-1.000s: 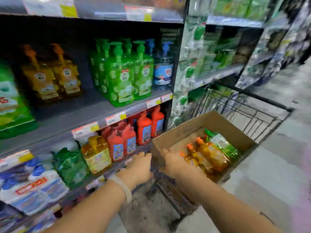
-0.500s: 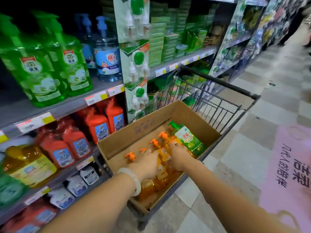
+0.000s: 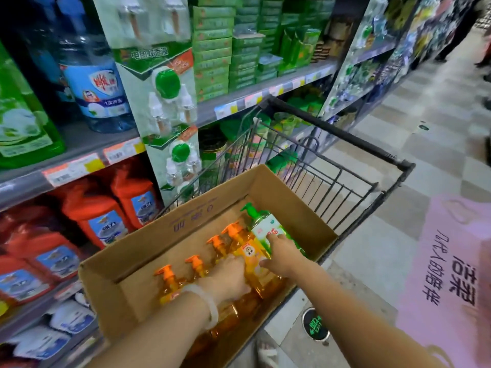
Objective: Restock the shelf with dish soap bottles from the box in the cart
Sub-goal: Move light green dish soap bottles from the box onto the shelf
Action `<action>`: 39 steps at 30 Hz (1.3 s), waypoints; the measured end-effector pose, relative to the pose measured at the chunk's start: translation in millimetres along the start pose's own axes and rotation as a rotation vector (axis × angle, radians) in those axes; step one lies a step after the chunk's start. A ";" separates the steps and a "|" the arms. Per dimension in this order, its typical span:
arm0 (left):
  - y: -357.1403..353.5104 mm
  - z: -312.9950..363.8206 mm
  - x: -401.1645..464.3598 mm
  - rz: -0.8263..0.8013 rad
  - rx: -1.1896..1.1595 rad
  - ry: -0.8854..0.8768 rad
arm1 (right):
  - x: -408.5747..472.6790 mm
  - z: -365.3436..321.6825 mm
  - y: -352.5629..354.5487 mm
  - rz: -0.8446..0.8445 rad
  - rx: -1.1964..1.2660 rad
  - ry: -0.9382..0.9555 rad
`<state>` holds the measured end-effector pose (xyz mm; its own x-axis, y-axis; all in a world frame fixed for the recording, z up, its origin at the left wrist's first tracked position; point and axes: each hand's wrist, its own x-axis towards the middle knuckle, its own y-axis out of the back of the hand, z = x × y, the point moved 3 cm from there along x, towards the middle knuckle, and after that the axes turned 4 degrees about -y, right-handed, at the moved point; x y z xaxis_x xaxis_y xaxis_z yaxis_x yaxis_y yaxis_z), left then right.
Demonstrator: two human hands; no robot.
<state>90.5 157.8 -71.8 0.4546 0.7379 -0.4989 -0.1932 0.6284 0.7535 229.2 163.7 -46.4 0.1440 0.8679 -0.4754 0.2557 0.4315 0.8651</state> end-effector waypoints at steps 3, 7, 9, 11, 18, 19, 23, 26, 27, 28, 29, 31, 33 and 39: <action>-11.3 10.2 36.4 0.000 -0.114 0.019 | 42.8 22.4 -6.7 -0.095 -0.022 0.004; -26.5 26.8 88.8 -0.018 -0.257 0.136 | 99.1 59.7 -15.0 -0.207 -0.007 0.005; -32.8 38.2 115.1 -0.034 -0.332 0.209 | 126.9 80.4 -17.3 -0.238 0.002 -0.006; -37.8 47.9 133.6 -0.032 -0.391 0.244 | 145.2 94.9 -20.3 -0.263 0.041 -0.019; -56.3 53.6 178.0 0.067 -0.672 0.413 | 193.2 114.8 -49.1 -0.398 0.180 -0.044; -56.0 54.4 181.3 0.067 -0.715 0.424 | 197.7 115.8 -52.6 -0.403 0.180 -0.046; -50.6 48.7 193.2 0.102 -0.879 0.448 | 215.0 119.3 -56.3 -0.449 0.136 -0.082; -52.2 43.4 199.0 0.102 -0.878 0.449 | 223.9 120.2 -54.0 -0.470 0.136 -0.109; -54.6 43.1 200.1 0.096 -0.879 0.455 | 225.1 121.5 -53.5 -0.470 0.147 -0.119; -56.8 43.1 200.7 0.091 -0.877 0.461 | 225.2 122.7 -53.2 -0.472 0.164 -0.133; -58.4 43.3 201.3 0.084 -0.866 0.470 | 224.9 124.0 -52.5 -0.472 0.179 -0.145; -59.1 42.9 202.2 0.061 -0.818 0.491 | 225.0 125.9 -51.2 -0.466 0.218 -0.159; -59.3 42.4 205.1 0.032 -0.770 0.505 | 225.0 126.7 -48.9 -0.459 0.264 -0.176; -62.0 42.0 206.2 0.019 -0.688 0.545 | 222.4 128.5 -43.9 -0.479 0.404 -0.206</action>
<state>232.8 260.6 -203.4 0.0014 0.6538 -0.7567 -0.7579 0.4943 0.4258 372.9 306.2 -210.6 0.0947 0.5207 -0.8485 0.6701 0.5969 0.4411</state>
